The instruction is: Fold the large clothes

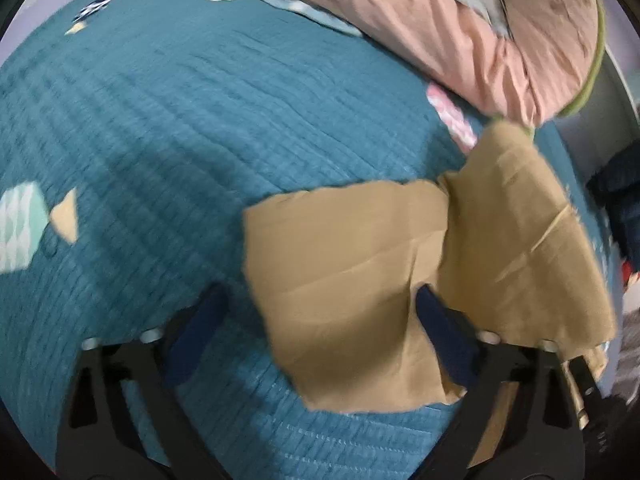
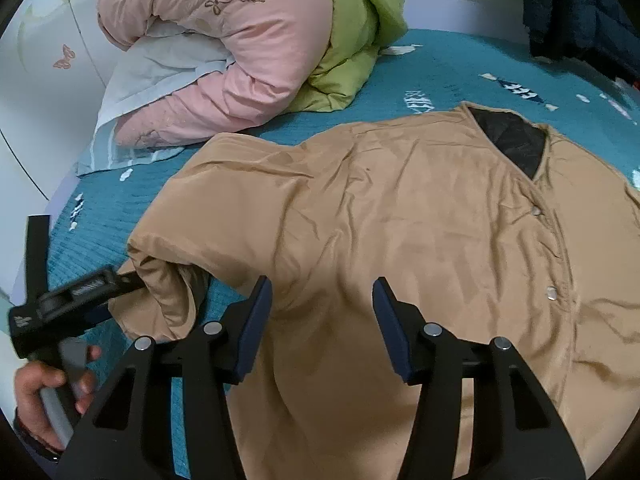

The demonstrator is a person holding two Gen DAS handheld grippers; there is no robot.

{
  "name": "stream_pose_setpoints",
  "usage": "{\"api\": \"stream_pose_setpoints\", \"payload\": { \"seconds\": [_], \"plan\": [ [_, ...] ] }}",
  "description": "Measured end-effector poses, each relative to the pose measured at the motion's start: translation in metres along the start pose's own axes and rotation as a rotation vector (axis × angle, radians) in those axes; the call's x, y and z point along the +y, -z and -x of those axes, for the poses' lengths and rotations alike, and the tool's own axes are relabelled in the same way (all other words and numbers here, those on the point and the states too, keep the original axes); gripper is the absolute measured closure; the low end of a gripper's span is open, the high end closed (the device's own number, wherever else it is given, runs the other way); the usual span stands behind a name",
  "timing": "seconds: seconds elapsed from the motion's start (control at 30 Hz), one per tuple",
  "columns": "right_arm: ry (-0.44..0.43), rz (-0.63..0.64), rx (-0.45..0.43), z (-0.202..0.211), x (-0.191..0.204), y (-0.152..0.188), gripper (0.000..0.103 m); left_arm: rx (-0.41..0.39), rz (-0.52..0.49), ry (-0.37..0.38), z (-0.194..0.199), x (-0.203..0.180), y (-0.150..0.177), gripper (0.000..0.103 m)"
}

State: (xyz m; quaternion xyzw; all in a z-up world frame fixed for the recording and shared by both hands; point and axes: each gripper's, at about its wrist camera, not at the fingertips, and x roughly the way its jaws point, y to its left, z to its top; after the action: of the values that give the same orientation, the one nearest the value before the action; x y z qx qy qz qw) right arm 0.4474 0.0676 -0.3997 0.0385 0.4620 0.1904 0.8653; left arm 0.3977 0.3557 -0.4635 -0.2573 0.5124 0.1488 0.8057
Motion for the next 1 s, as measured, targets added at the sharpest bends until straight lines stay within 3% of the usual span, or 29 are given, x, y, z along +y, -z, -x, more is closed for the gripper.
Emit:
{"api": "stream_pose_setpoints", "payload": {
  "seconds": [0.03, 0.1, 0.13, 0.17, 0.23, 0.27, 0.33, 0.43, 0.57, 0.7, 0.77, 0.87, 1.0],
  "plan": [
    [-0.016, -0.004, -0.002, -0.002, -0.001, -0.001, 0.053, -0.015, -0.027, -0.026, -0.007, 0.001, -0.005, 0.033],
    [-0.040, -0.016, 0.004, -0.006, -0.001, -0.004, 0.053, -0.052, -0.075, -0.027, -0.002, -0.001, -0.002, 0.072],
    [-0.053, -0.026, 0.007, -0.008, -0.002, -0.005, 0.053, -0.055, -0.083, -0.011, 0.001, -0.001, -0.003, 0.086],
    [-0.059, -0.034, 0.010, -0.011, -0.002, -0.006, 0.053, -0.049, -0.057, 0.068, 0.005, 0.003, -0.005, 0.094],
    [-0.081, -0.055, 0.017, -0.016, -0.003, -0.008, 0.063, -0.065, -0.041, 0.102, 0.018, 0.008, -0.008, 0.095],
    [-0.102, -0.062, 0.024, -0.018, -0.001, -0.010, 0.067, -0.103, -0.050, 0.114, 0.031, 0.009, -0.011, 0.096],
    [-0.136, -0.069, 0.036, -0.022, 0.000, -0.012, 0.084, -0.173, -0.059, 0.136, 0.054, -0.002, -0.018, 0.096],
    [-0.163, -0.039, 0.069, -0.034, 0.009, -0.014, 0.098, -0.294, -0.077, 0.180, 0.102, -0.006, -0.022, 0.096],
    [-0.193, -0.088, 0.217, -0.074, 0.007, -0.003, 0.100, -0.397, -0.093, 0.255, 0.155, -0.023, -0.032, 0.096],
    [-0.318, -0.160, 0.246, -0.080, -0.008, -0.010, 0.099, -0.401, -0.150, 0.322, 0.173, -0.077, -0.054, 0.096],
    [-0.384, -0.191, 0.224, -0.063, -0.022, -0.015, 0.097, -0.399, -0.214, 0.340, 0.183, -0.122, -0.054, 0.096],
    [-0.409, -0.192, 0.141, -0.010, -0.059, -0.015, 0.095, -0.384, -0.302, 0.391, 0.191, -0.193, -0.046, 0.096],
    [-0.268, -0.167, 0.041, 0.056, -0.134, -0.003, 0.095, -0.314, -0.394, 0.447, 0.174, -0.287, -0.023, 0.096]
  ]
}}
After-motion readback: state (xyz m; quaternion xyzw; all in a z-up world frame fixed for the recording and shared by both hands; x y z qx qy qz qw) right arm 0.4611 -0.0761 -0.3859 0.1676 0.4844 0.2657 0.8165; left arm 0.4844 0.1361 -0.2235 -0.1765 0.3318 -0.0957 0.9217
